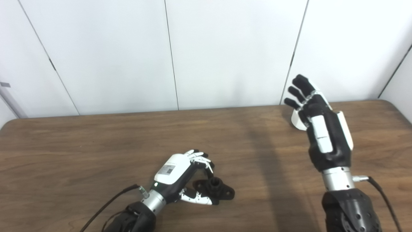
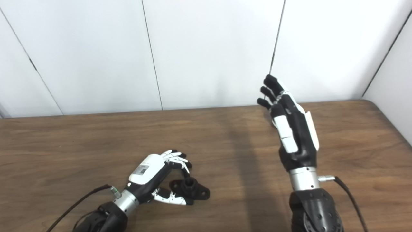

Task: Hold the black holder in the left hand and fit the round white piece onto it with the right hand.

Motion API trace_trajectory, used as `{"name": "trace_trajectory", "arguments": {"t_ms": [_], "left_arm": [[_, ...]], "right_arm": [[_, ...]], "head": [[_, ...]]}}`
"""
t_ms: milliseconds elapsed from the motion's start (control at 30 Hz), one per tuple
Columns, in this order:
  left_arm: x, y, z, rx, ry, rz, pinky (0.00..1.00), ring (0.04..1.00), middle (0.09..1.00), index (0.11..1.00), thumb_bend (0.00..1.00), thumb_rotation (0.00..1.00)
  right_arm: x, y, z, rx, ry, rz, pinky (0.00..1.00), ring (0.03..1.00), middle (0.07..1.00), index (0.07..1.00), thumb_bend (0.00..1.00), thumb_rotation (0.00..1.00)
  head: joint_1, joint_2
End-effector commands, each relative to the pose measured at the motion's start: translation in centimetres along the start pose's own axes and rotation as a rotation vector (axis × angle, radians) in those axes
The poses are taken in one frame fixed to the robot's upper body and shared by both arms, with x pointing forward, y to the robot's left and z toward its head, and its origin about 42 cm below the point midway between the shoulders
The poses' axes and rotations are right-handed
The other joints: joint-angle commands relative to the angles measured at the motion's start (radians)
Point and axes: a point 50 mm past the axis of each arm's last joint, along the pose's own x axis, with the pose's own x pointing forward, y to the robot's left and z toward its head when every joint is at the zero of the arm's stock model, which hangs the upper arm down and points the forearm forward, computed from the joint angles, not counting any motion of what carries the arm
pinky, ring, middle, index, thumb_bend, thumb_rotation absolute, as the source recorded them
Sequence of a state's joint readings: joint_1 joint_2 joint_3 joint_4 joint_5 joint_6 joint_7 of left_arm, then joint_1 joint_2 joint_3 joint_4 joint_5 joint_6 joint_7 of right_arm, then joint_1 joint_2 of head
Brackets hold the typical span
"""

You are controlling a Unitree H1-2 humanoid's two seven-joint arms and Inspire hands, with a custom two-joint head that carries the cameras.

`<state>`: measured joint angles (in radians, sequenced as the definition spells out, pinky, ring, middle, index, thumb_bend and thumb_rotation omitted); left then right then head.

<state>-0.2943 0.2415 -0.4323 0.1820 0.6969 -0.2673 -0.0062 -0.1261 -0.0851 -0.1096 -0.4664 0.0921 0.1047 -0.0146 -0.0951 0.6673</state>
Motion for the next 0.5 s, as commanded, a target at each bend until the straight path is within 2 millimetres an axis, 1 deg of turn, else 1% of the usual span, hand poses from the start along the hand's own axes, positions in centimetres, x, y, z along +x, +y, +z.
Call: {"name": "trace_trajectory", "arguments": {"t_ms": [0,67,167,333,467], "left_arm": [[0.6,0.9,0.8,0.011,-0.027,0.043,0.95,0.869,0.726,0.482,0.52,0.06],[0.6,1.1,0.6,0.013,-0.011,0.06,0.95,0.867,0.724,0.482,0.52,0.06],[0.5,1.5,0.1,0.013,0.015,0.093,0.93,0.858,0.717,0.482,0.52,0.06],[0.5,2.2,-0.6,0.018,0.045,0.124,0.93,0.864,0.722,0.482,0.52,0.06],[0.5,2.2,-0.7,0.013,0.051,0.134,0.93,0.862,0.719,0.482,0.52,0.06]], "right_arm": [[0.4,-0.4,2.0,-0.014,-0.107,-0.007,0.83,0.893,0.913,0.88,0.53,0.78],[0.1,-1.3,2.3,-0.046,-0.12,-0.012,0.84,0.903,0.92,0.883,0.5,0.77],[-0.2,-2.3,2.9,-0.099,-0.133,-0.017,0.85,0.904,0.919,0.88,0.49,0.65],[-1.1,-4.3,3.7,-0.242,-0.14,-0.036,0.81,0.873,0.896,0.87,0.46,0.5],[-1.6,-5.4,4.2,-0.297,-0.132,-0.066,0.78,0.868,0.895,0.869,0.44,0.4]], "head": [[-0.005,0.002],[-0.013,0.001],[-0.02,0.004],[-0.024,0.004],[-0.03,0.005]]}}
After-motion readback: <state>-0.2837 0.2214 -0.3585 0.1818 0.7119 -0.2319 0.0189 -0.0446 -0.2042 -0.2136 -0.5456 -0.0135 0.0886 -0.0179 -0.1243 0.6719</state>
